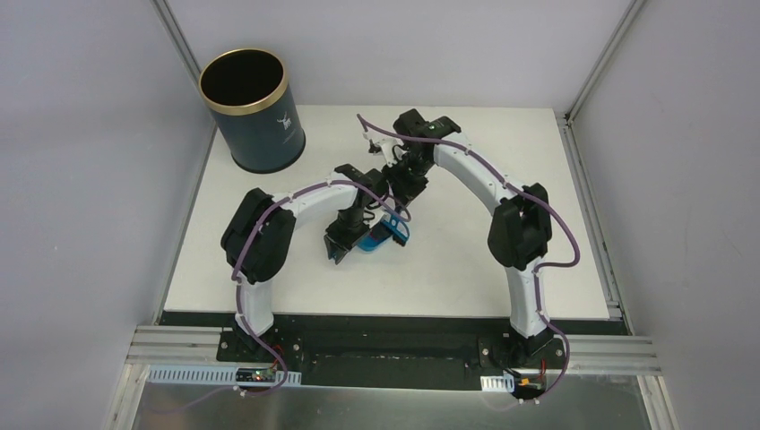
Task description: Sweep away the paper scraps from the table
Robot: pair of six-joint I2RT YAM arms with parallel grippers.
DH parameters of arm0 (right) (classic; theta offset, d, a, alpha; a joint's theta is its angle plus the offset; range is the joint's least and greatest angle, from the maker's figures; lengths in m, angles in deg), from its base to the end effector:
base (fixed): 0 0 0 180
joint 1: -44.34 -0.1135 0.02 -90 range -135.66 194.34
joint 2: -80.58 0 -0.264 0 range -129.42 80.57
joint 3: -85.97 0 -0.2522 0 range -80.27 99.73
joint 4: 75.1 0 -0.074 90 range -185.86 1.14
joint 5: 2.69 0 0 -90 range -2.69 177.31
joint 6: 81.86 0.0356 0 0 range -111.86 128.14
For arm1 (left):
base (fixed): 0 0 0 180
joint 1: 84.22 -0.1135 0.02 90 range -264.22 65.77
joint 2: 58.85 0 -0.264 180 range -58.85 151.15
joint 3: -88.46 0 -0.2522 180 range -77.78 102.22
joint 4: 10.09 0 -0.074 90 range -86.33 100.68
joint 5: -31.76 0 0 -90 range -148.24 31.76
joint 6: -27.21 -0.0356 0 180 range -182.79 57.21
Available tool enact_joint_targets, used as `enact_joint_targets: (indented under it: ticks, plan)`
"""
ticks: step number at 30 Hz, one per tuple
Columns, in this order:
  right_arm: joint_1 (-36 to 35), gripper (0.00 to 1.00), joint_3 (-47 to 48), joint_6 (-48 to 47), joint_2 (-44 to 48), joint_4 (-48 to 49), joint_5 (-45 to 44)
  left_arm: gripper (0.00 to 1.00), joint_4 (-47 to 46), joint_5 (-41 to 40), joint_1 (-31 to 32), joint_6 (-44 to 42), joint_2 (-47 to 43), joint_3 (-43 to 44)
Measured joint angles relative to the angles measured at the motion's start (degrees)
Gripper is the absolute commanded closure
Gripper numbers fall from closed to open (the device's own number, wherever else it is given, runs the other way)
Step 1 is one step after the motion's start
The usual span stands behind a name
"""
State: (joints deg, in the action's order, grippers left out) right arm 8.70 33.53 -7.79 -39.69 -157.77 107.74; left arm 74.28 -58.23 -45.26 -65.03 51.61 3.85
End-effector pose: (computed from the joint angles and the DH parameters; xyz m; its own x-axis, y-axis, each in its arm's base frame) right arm 0.3425 0.2609 0.2696 -0.5867 -0.7371 -0.3354 -0.8098 0.5282 0.2555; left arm 0.2627 -0.2124 0.1872 -0.7419 0.6502 0.1639 0.6583 0.7528 -0.0066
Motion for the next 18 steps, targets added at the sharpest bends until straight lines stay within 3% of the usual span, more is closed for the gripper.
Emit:
enact_joint_targets:
  ticks: [8,18]
  plan:
    - [3.5,1.0,0.0,4.5,0.0,-1.0,9.9,1.0,-7.3,-1.9,0.5,0.0,-5.9,-5.6]
    - [7.8,1.0,0.7,5.1,2.2,-3.1,6.5,1.0,-12.6,-3.3,1.6,0.0,-8.5,-7.8]
